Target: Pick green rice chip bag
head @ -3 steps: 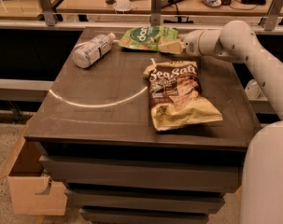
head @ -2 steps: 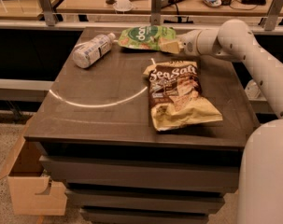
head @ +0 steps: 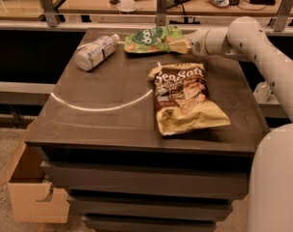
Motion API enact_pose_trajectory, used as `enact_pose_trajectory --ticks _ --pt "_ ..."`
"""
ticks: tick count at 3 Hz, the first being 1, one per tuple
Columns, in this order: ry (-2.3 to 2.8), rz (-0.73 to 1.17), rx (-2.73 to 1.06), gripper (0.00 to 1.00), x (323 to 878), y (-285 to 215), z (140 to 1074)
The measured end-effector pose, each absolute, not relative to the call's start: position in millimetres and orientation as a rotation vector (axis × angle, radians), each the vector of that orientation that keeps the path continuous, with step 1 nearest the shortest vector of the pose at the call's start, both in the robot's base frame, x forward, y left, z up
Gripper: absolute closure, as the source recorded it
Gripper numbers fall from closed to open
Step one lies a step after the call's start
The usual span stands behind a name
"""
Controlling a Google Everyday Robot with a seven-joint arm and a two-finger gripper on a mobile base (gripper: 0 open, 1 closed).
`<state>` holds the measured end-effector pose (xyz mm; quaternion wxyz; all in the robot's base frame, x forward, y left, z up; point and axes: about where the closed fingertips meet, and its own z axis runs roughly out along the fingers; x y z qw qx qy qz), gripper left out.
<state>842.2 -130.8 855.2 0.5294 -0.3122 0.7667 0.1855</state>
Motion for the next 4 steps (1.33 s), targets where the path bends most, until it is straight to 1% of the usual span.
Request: enact_pose_trajectory --ticks 2,3,4 --pt "1.750 0.463 -0.900 1.00 807.8 -132.6 914.4" --pt "1.729 0.513 -0.976 1.00 783.2 -127.4 930.4" --pt "1.729 0.514 -0.977 1.00 783.2 -127.3 930.3"
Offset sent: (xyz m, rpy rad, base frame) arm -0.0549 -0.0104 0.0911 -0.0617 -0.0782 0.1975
